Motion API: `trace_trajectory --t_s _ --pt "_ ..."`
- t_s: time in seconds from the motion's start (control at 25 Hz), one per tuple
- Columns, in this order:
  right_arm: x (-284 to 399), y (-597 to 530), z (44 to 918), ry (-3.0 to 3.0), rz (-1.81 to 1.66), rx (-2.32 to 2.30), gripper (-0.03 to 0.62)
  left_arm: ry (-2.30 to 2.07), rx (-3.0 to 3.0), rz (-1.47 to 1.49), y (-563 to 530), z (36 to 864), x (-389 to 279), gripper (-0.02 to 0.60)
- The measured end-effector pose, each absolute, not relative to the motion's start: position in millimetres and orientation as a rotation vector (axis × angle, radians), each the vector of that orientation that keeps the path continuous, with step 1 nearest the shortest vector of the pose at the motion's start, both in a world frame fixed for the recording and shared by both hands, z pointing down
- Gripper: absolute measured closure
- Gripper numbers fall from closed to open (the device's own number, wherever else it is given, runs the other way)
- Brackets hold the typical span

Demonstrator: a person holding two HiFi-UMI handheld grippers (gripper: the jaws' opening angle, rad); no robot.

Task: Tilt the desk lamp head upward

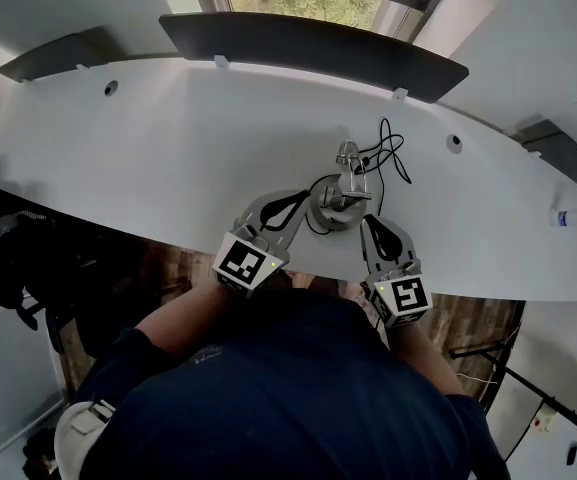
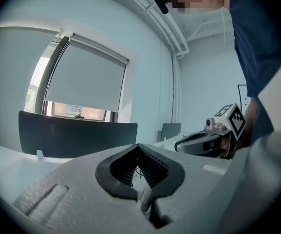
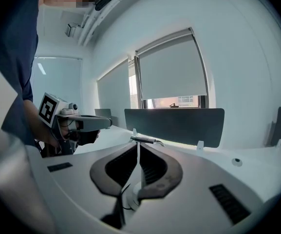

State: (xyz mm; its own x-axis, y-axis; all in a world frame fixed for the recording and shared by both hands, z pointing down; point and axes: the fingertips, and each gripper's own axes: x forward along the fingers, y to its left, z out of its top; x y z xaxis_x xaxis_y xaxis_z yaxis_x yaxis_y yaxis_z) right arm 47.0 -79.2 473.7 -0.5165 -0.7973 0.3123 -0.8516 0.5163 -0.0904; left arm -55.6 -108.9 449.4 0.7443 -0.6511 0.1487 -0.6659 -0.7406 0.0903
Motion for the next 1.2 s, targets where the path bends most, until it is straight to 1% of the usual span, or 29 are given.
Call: trace_trajectory --t_s 0.16,0.4,0.64,1.0,1.08,1.2 --pt "56 -85 493 -2.532 0.365 1.343 0.578 -1.101 2.805 0.254 -125 469 -49 0.583" --pt "57 -85 512 -2.516 0.367 1.242 0.519 -1.131 2.842 0.376 -145 494 -40 0.583" --pt "53 -92 525 -2.524 0.386 1.181 0.502 -1.084 2.868 0.605 -162 521 -27 0.583" --pt "46 -102 552 -2.481 0.334 1.120 0.473 -0.979 3.018 0.748 -183 555 -10 0.581" --pt "44 -105 555 -2.466 0.327 1.123 0.459 -0.947 3.053 0.772 -185 558 -5 0.573" --pt "45 -107 565 -2.453 0.292 1.118 0.442 -0.902 3.110 0.813 -189 564 6 0.538"
